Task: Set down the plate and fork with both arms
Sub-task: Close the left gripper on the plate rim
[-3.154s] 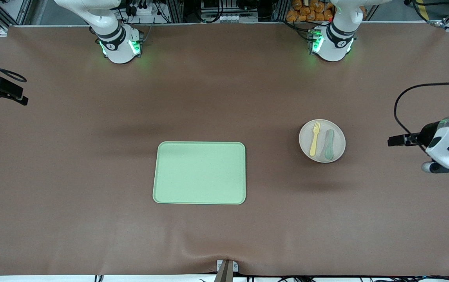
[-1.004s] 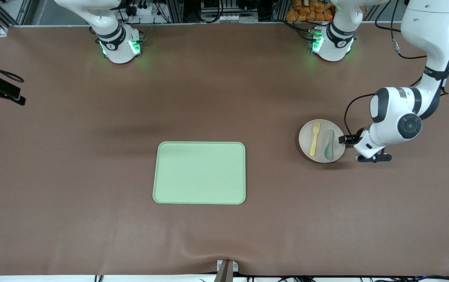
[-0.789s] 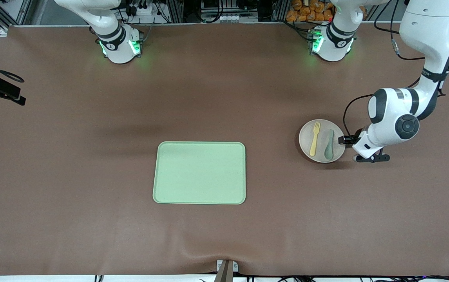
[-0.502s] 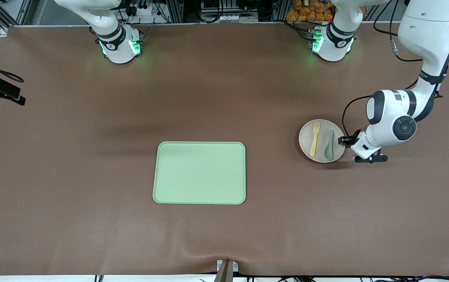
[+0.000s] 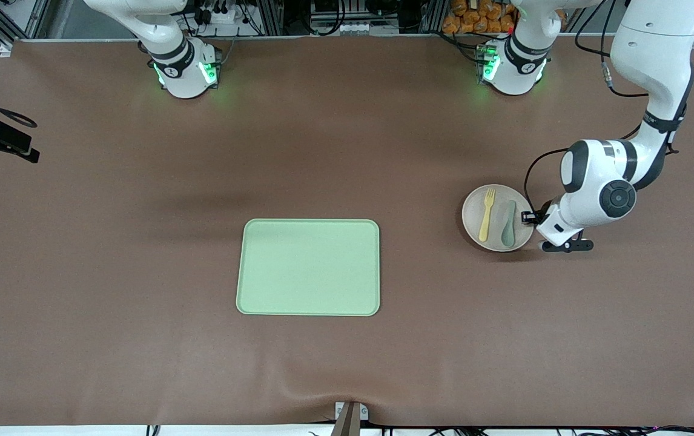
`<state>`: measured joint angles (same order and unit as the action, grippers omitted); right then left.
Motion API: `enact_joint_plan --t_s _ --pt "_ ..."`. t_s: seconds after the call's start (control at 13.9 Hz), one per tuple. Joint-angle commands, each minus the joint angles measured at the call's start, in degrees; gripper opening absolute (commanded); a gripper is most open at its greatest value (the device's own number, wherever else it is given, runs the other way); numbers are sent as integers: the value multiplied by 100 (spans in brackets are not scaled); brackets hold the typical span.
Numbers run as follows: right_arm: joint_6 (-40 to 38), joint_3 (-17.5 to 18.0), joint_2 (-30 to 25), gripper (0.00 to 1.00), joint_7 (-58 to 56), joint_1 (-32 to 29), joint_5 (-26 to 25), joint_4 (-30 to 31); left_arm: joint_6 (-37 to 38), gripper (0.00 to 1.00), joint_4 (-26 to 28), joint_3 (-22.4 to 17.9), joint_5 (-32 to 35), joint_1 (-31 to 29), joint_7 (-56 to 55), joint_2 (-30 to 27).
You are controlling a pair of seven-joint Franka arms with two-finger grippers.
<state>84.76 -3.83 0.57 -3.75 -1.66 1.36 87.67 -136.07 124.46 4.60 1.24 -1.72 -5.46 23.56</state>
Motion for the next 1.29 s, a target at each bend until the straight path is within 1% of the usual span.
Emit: enact_joint_plan --t_s 0.0,0.07,0.72,0.86,1.08,1.22 --pt "-39 31 -13 100 -29 -98 23 -5 -95 30 17 58 175 5 -209 -10" --pt "-39 31 -13 100 -29 -107 23 -5 -95 25 17 58 175 -4 -209 -10" --pt "-39 31 -5 100 -29 -107 23 -5 -7 0 -18 58 175 -30 -201 -71" --pt "-39 31 -5 100 -29 -115 23 -5 246 0 -193 58 175 -30 -166 -124" --pt "-39 31 -5 100 -29 -115 23 -5 940 0 -676 93 87 -22 -166 -150" --pt "-39 31 -5 100 -29 -115 23 -5 1240 0 -949 216 26 -39 -148 -177"
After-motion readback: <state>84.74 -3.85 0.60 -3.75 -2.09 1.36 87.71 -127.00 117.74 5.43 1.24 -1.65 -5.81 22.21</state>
